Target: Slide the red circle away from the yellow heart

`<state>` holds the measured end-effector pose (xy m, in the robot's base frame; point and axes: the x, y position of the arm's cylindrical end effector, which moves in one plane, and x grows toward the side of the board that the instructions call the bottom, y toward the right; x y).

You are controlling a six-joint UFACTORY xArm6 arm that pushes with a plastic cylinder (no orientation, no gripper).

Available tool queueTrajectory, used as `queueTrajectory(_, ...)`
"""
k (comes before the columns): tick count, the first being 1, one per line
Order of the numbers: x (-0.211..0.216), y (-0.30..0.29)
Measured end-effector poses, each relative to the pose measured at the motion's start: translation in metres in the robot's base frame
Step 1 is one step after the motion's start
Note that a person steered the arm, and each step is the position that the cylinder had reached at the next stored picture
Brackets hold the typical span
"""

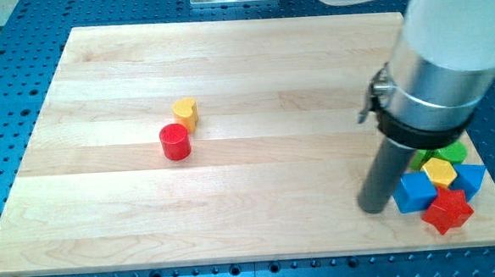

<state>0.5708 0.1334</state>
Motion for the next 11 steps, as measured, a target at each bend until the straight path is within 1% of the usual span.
queueTrajectory(1, -0.016, -0.088)
queueTrajectory(2, -0.03, -0.19)
queueTrajectory(3, -0.058, -0.263)
queueTrajectory(4, -0.077, -0.294)
queueTrajectory(5, -0.103, -0.293)
queueTrajectory(6, -0.116, -0.246)
queueTrajectory(7, -0.106, -0.201)
queueTrajectory(8, -0.096, -0.176)
queueTrajectory(10, -0.084, -0.166)
queueTrajectory(11, -0.051, -0.166)
